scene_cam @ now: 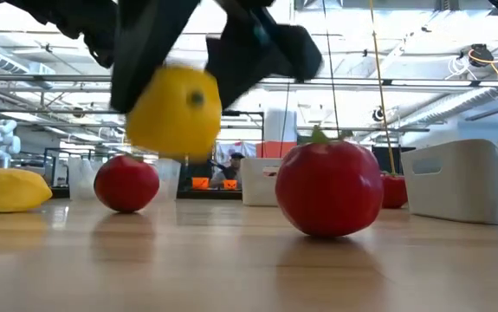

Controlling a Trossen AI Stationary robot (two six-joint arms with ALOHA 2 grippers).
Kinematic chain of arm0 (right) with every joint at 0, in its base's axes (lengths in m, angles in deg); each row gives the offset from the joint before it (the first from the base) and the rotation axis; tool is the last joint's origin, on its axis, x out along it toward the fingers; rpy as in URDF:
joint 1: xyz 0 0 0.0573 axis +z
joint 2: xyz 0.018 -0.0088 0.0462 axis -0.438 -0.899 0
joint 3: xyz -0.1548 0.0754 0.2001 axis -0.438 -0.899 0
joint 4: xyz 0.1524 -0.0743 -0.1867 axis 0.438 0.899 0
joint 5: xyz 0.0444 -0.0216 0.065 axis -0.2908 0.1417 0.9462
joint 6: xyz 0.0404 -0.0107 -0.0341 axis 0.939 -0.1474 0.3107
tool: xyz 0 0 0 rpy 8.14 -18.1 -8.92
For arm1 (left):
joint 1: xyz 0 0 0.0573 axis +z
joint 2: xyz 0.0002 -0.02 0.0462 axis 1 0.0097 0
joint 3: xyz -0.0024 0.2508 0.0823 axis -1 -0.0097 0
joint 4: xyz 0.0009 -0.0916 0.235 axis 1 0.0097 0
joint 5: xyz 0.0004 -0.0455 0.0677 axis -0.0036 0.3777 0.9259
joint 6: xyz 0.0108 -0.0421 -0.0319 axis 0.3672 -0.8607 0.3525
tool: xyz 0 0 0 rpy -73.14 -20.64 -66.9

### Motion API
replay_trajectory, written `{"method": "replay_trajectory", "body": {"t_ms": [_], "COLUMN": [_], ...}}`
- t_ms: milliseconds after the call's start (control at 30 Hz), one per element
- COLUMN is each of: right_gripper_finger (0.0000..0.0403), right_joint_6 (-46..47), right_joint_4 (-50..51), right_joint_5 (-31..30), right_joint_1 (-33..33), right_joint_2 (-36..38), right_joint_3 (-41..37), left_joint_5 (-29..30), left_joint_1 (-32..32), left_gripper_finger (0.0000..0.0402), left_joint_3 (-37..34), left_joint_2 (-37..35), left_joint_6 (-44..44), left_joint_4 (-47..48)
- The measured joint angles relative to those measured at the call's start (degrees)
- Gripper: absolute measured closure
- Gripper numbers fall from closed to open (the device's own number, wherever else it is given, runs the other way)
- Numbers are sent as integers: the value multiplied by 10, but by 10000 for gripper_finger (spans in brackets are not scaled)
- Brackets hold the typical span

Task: Sort produce into baskets
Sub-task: Put the lemon into the white bin

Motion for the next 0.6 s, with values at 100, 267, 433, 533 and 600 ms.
{"method": "replay_trajectory", "body": {"t_ms": [100,267,433,533,600], "right_gripper_finger": [207,207,207,207,207], "right_joint_6": [-55,-137,-220,-280,-317], "right_joint_4": [24,97,147,158,159], "right_joint_5": [-28,-97,-130,-135,-129], "right_joint_1": [-19,-75,-162,-223,-263], "right_joint_2": [31,91,127,134,134], "right_joint_3": [0,0,0,0,0], "left_joint_5": [0,0,0,1,2], "left_joint_1": [0,0,2,3,6], "left_gripper_finger": [221,221,221,221,221], "left_joint_3": [0,0,0,0,0], "left_joint_2": [0,1,1,1,1], "left_joint_6": [0,1,44,65,82], "left_joint_4": [2,2,-1,0,1]}}
